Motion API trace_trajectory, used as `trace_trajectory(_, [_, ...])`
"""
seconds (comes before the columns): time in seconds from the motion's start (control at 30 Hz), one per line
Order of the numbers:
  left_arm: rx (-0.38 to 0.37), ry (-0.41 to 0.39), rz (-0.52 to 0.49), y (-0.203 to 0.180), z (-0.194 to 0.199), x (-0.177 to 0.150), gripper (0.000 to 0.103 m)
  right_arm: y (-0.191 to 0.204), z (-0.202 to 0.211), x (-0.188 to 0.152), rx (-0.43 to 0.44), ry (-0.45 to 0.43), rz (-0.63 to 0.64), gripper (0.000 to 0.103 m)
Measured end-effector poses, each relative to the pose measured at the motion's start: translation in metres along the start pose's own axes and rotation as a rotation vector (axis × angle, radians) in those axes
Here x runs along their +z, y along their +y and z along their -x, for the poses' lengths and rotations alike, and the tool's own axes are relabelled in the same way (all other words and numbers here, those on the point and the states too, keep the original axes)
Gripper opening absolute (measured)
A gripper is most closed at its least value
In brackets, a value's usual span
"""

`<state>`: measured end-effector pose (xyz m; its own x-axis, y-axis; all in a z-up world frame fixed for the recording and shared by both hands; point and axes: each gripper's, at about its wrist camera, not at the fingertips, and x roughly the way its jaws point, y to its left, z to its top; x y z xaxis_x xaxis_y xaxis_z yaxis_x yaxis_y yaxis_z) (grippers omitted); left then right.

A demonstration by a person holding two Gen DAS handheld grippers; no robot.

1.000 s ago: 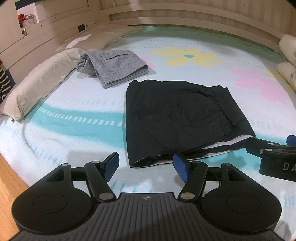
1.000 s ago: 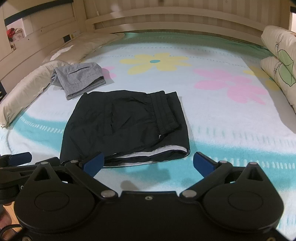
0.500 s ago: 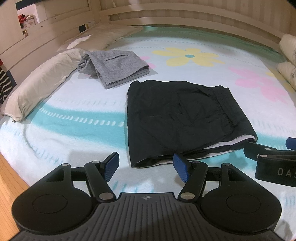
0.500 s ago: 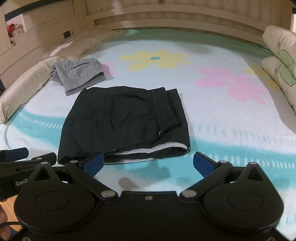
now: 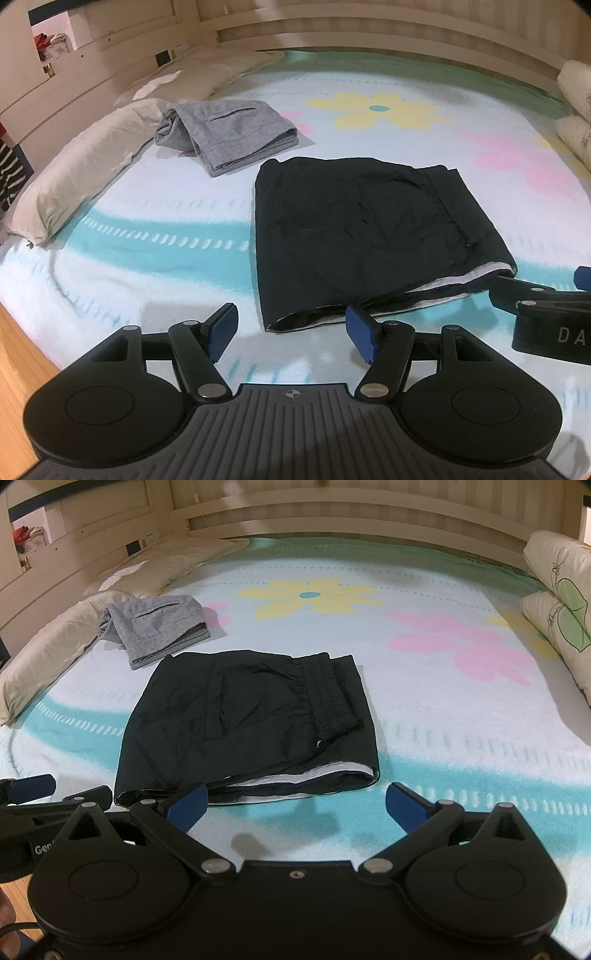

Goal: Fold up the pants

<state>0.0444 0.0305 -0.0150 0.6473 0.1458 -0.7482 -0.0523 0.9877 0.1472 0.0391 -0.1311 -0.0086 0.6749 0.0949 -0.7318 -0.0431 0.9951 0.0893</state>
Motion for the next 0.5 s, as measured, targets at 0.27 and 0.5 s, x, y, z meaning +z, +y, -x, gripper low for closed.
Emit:
trace_trajectory(0.27, [0.004,-0.002,-0.01,-0.0001,0.0008,-0.0009,0.063,0.0012,-0.0001,0.0005,-0.002,0.0,-0.002,0.102])
trace_trajectory(0.5, [0.007,-0.001,-0.01,0.0003,0.0012,-0.0007,0.063,0.0009,-0.001,-0.002,-0.005,0.002,0.001,0.102])
